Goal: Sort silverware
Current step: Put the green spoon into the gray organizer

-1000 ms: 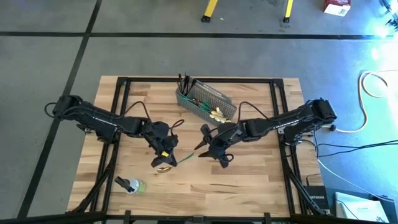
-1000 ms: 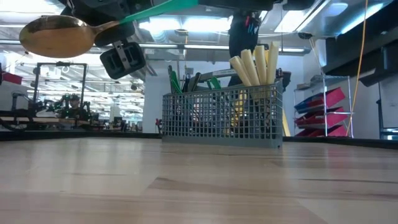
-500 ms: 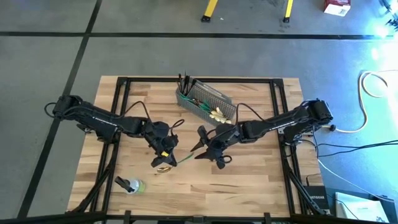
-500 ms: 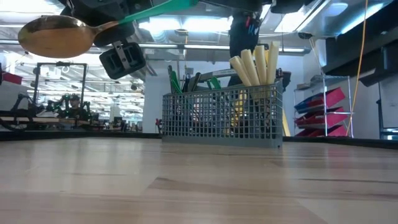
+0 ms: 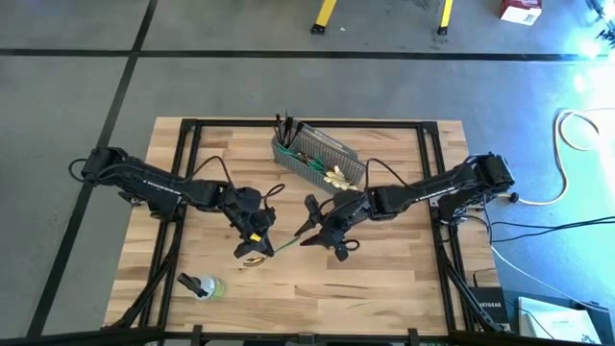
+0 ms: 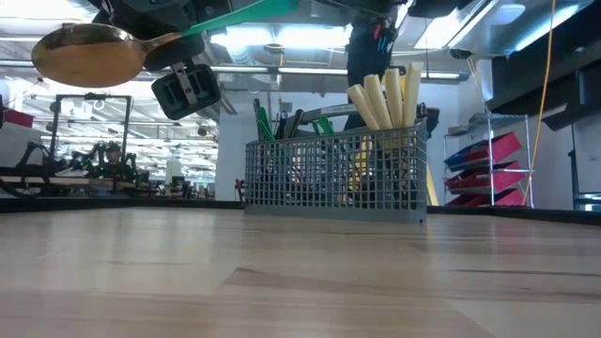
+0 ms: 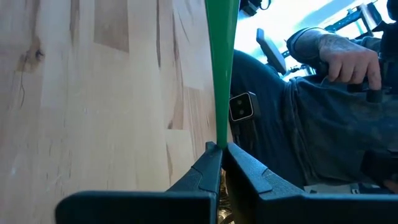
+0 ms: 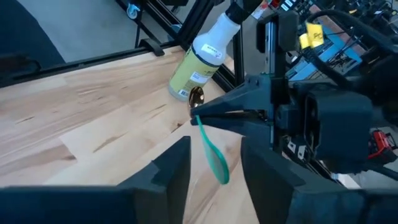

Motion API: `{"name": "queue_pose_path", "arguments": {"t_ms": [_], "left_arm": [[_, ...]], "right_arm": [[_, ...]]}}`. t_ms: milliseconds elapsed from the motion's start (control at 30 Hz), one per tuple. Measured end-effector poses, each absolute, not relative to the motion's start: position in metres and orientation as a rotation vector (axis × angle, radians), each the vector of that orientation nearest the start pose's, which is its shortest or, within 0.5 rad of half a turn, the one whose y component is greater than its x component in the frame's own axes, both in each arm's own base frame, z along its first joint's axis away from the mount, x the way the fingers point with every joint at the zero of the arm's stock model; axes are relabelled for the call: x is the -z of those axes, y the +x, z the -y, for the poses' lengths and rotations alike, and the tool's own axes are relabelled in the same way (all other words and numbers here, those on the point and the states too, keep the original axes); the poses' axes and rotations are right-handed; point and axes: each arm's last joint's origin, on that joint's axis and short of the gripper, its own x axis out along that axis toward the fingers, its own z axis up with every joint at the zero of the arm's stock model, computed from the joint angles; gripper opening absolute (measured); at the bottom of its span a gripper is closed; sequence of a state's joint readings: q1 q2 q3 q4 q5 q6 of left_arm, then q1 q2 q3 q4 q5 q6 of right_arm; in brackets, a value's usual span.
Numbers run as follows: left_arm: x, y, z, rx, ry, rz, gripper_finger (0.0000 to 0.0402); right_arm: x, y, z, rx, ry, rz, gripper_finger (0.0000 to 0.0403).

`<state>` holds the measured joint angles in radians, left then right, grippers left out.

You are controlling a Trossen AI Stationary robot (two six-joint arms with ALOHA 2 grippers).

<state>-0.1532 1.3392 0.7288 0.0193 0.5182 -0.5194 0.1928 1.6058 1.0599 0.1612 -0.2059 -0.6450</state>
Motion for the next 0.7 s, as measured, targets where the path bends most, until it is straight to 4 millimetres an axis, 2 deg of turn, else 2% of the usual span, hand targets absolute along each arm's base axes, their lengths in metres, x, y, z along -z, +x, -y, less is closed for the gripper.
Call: {"name": "queue_pose_path", "arguments": {"t_ms": [300,700], "left_arm": [[-0.217,0.266,0.056,0.483,-0.599,-0.752,0.0],[-0.217,0.266,0.056,0.481,-0.6,-0.762,0.0]], "right_arm": [[-0.239,0.361,-0.07,-0.517,-0.626,-0.263,0.0063],[-0.238,0.365,-0.072,-0.517,-0.632,-0.22,0.0049]]}}
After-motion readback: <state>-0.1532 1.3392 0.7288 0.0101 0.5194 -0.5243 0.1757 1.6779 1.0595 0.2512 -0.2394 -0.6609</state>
